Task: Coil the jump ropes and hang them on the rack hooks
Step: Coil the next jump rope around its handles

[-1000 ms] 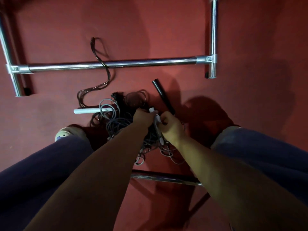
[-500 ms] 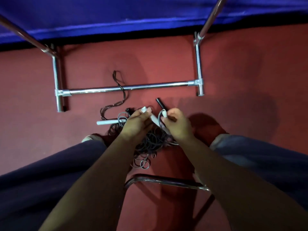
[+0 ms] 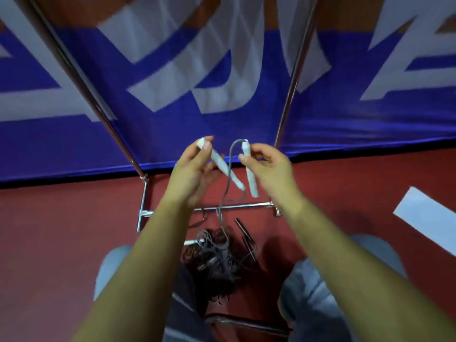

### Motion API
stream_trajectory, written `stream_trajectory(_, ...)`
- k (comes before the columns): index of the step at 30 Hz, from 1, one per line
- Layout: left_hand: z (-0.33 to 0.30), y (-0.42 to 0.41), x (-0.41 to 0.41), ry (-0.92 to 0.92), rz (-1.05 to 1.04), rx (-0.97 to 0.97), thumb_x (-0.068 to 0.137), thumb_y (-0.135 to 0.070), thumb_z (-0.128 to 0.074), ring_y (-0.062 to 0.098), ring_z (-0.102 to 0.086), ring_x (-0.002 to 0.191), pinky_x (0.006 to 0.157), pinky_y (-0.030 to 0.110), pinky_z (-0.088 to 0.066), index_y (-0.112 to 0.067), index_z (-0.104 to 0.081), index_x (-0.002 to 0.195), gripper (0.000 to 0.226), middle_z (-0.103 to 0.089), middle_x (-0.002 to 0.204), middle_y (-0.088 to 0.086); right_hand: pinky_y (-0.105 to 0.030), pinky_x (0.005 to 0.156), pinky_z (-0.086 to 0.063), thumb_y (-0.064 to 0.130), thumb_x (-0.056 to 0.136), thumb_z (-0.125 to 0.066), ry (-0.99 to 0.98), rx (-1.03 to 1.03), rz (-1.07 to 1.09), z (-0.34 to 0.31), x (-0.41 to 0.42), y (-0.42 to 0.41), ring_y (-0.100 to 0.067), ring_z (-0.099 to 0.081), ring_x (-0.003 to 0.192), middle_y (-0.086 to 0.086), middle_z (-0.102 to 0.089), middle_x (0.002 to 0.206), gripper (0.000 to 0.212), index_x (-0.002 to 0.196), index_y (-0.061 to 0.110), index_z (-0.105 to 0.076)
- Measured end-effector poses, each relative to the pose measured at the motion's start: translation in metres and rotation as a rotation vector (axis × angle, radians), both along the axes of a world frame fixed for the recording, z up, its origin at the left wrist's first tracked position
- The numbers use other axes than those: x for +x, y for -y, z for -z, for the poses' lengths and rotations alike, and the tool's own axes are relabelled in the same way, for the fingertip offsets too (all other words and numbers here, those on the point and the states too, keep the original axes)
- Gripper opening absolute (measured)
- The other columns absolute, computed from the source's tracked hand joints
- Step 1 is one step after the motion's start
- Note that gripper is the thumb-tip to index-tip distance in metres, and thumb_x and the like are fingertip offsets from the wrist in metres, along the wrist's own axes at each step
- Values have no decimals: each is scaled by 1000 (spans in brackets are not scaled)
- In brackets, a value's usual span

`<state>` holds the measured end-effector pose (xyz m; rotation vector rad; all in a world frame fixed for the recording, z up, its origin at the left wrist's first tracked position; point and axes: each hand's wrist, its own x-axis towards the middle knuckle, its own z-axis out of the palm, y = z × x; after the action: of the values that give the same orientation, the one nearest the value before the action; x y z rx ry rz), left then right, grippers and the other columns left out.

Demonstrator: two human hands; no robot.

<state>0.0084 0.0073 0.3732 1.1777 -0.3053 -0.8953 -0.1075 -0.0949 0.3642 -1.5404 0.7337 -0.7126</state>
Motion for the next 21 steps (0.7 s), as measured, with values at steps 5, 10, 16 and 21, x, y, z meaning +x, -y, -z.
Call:
stream_trajectory(5,-88,-11,3,204,27,-88,98,-21,-49,13,-64,90,77,30,-55,-25,-63,105,16,-64,94,0,-27,59,-53,15,92,-61,-48,-116,-14,-86,-9,1,-14,-62,58,4,-55,74,12,89,27,-61)
stream_trajectory(10,-149,-19,-6,406,-26,-210,95,-7,-52,18,-63,102,87,33,-53,-19,-63,105,20,-65,97,2,-17,41,-41,18,97,-54,-38,234,-28,-154,-23,4,-7,-53,43,-7,-52,69,15,101,4,-59)
stream_trajectory(16,-195,-20,-19,609,-51,-260,91,-6,-59,7,-64,91,85,29,-55,-20,-65,106,21,-69,92,-8,-16,42,-43,16,94,-55,212,858,-194,-192,-35,6,-10,-51,46,-10,-57,70,16,91,1,-56)
stream_trajectory(21,-209,-13,-26,813,26,-273,84,-7,-68,17,-63,97,91,43,-54,-25,-70,102,25,-66,100,4,-21,41,-45,24,94,-53,317,1145,-309,-197,-27,-3,-15,-54,60,-19,-60,81,23,98,1,-51)
